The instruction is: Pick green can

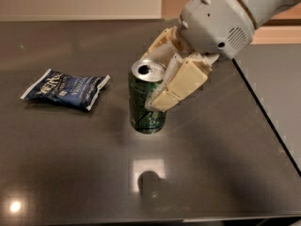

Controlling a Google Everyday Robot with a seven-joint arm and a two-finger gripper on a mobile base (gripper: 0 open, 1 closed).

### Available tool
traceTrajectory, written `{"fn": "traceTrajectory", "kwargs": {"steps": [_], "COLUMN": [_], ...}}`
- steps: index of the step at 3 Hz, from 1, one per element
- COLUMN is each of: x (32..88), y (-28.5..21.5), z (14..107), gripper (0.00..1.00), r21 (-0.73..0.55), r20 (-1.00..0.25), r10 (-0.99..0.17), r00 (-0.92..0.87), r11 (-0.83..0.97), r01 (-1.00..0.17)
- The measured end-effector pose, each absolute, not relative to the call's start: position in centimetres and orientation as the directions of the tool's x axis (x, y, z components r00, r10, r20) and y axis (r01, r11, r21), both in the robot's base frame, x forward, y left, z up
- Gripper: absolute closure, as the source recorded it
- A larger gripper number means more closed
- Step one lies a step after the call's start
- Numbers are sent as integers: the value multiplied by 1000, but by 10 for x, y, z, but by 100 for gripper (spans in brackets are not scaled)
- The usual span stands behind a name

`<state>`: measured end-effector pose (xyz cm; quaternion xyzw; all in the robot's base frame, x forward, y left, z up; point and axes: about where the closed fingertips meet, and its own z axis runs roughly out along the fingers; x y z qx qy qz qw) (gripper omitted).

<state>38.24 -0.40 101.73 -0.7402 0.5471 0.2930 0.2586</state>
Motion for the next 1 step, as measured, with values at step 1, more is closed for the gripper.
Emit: {"fn": "traceTrajectory", "kwargs": {"steps": [1], "x": [384], "y": [-1], "z": [1020], "gripper": [100], "r21": [-74], "r20": [-718], "r10": [-656], "r00": [234], "r11": [-263], "r01": [-962]}}
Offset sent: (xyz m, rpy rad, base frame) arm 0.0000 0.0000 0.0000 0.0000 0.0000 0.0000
